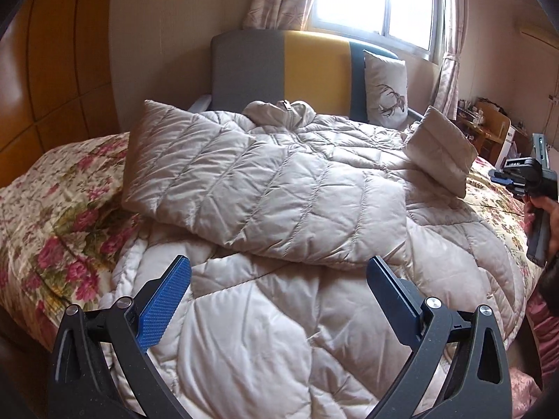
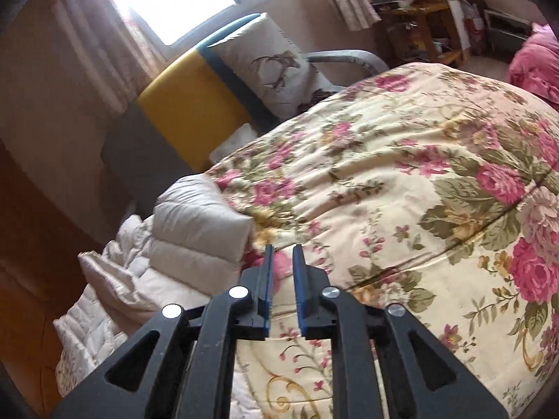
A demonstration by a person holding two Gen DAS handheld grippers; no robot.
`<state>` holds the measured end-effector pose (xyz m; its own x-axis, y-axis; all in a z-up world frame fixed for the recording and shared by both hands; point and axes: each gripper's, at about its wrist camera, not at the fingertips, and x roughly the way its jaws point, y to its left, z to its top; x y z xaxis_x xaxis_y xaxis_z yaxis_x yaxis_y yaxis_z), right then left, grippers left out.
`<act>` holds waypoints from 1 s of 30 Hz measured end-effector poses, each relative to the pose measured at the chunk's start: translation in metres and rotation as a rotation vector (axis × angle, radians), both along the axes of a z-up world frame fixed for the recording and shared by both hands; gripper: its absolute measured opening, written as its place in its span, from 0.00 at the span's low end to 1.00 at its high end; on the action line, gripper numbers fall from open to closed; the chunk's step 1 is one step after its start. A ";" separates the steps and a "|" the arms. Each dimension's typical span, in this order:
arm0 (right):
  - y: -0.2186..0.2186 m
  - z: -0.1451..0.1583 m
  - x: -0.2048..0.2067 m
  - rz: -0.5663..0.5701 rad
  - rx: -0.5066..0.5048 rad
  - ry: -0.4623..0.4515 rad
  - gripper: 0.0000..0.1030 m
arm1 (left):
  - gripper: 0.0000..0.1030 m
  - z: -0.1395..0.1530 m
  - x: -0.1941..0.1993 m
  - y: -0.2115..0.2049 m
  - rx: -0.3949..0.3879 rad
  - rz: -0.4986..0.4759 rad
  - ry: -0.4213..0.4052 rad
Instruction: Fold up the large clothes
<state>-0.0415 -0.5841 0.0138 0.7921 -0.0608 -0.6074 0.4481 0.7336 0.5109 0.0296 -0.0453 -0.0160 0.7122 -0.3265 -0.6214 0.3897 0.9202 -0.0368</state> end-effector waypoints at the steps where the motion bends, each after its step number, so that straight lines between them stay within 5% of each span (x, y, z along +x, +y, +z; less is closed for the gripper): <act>1: 0.012 0.004 -0.002 0.054 -0.023 -0.028 0.68 | 0.96 -0.001 0.003 -0.004 0.004 -0.004 0.001; 5: 0.073 0.014 0.008 0.296 -0.105 -0.093 0.87 | 0.96 -0.003 0.014 -0.024 0.013 -0.041 0.020; 9: 0.119 0.009 0.034 0.416 -0.206 -0.016 0.89 | 0.96 -0.012 0.021 -0.035 0.016 -0.049 0.056; 11: 0.122 0.003 0.048 0.429 -0.208 0.005 0.62 | 0.96 -0.015 0.022 -0.037 0.015 -0.049 0.065; 12: 0.118 0.002 0.053 0.425 -0.180 0.011 0.29 | 0.96 -0.016 0.021 -0.036 0.017 -0.048 0.068; 13: 0.108 0.000 0.059 0.415 -0.145 0.009 0.14 | 0.96 -0.017 0.022 -0.034 0.017 -0.043 0.071; 20: 0.028 0.016 0.032 0.078 -0.132 -0.059 0.08 | 0.96 -0.020 0.019 -0.021 -0.053 -0.067 0.065; 27: -0.077 -0.003 -0.019 -0.407 -0.089 0.033 0.07 | 0.96 -0.004 0.009 -0.030 -0.008 -0.076 -0.019; 30: -0.105 -0.022 -0.031 -0.514 -0.071 0.107 0.11 | 0.96 0.005 0.008 -0.035 0.003 -0.087 -0.065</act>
